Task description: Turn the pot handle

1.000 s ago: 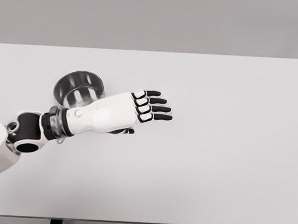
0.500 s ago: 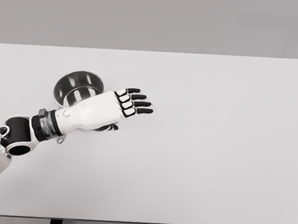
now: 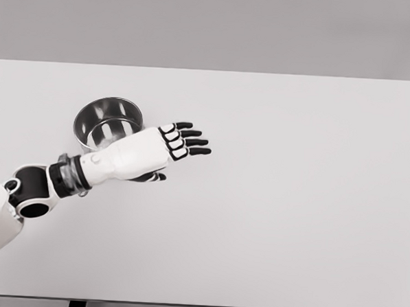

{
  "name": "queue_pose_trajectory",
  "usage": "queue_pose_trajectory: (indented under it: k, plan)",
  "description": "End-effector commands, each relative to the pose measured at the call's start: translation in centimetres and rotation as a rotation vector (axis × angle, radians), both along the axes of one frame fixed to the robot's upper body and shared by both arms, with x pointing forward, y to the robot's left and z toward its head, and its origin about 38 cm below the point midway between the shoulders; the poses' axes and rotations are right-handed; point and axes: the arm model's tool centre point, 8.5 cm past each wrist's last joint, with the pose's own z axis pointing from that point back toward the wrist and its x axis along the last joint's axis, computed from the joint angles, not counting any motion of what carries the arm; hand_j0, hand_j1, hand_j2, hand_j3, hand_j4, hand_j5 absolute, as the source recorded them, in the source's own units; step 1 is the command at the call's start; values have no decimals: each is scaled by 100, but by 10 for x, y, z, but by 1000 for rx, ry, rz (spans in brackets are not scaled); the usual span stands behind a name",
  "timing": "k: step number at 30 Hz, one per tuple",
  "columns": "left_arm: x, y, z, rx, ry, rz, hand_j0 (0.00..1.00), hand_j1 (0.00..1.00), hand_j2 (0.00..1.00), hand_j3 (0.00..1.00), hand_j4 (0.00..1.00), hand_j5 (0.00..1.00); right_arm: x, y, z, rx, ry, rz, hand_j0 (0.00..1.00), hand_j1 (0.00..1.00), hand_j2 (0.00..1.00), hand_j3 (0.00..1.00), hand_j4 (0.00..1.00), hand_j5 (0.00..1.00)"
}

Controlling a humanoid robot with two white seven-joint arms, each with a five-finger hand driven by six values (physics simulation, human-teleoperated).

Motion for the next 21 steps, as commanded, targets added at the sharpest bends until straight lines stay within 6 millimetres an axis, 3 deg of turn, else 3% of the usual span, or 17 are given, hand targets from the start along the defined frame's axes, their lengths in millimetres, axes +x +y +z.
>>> queue_pose_trajectory:
  k: [1,10,18,21]
  plan:
    - [1,1,-1,15,-9,3,100,100,100,100,100,100,0,0,0,0,-1,-1,100,100,100,100,100,100]
    - [-9,10,-24,67,18,23,100,100,100,100,100,100,0,0,0,0,-1,-1,100,100,100,100,100,100]
    - [-9,24,-23,53,15,66,100,100,100,100,100,100,0,0,0,0,-1,-1,100,100,100,100,100,100]
    - [-10,41,-22,63,15,104,100,100,100,100,100,100,0,0,0,-2,0,-1,100,100,100,100,100,100]
